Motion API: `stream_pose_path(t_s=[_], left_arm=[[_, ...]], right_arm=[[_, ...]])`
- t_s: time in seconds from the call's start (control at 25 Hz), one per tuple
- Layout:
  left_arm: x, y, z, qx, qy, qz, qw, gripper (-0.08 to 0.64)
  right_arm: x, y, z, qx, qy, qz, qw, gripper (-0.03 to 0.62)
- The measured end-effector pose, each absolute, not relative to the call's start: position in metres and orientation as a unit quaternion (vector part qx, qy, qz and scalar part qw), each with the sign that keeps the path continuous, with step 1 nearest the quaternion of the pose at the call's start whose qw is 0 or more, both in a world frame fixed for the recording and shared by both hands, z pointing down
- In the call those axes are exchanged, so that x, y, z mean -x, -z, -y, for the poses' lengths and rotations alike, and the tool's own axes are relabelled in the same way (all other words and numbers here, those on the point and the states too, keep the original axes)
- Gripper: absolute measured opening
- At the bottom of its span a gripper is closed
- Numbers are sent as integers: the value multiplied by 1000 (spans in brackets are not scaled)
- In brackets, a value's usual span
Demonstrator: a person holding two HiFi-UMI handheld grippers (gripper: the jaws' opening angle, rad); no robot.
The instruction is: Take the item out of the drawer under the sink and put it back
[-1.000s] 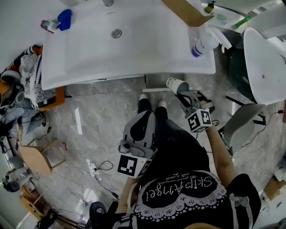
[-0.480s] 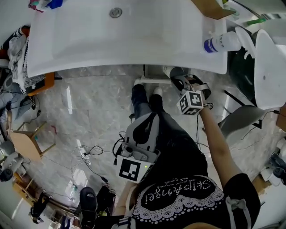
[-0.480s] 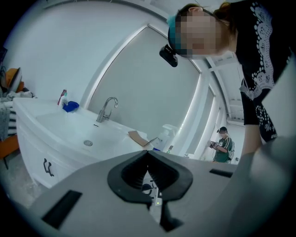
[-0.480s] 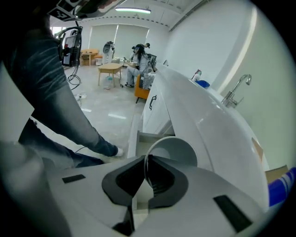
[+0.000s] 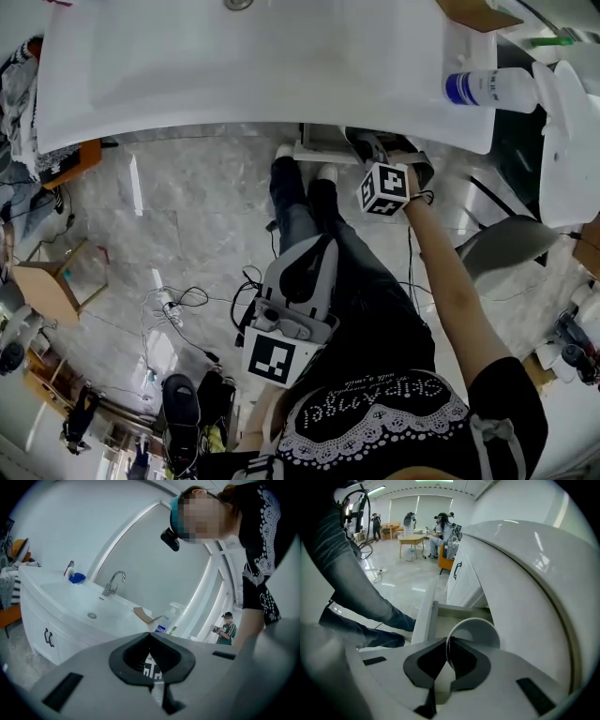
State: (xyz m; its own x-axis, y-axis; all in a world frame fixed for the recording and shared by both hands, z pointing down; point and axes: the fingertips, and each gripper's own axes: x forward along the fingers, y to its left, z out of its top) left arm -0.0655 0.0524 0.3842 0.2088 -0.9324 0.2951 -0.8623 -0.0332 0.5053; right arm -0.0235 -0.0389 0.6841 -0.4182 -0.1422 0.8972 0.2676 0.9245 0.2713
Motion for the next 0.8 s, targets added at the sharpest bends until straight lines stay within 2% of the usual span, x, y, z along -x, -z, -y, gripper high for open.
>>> stream_pose_path(t_s=[0.8], left_arm=[[99,-399,-60,-697,63,632,332,3]], right_arm=[[39,-736,57,84,139,781,603,25]])
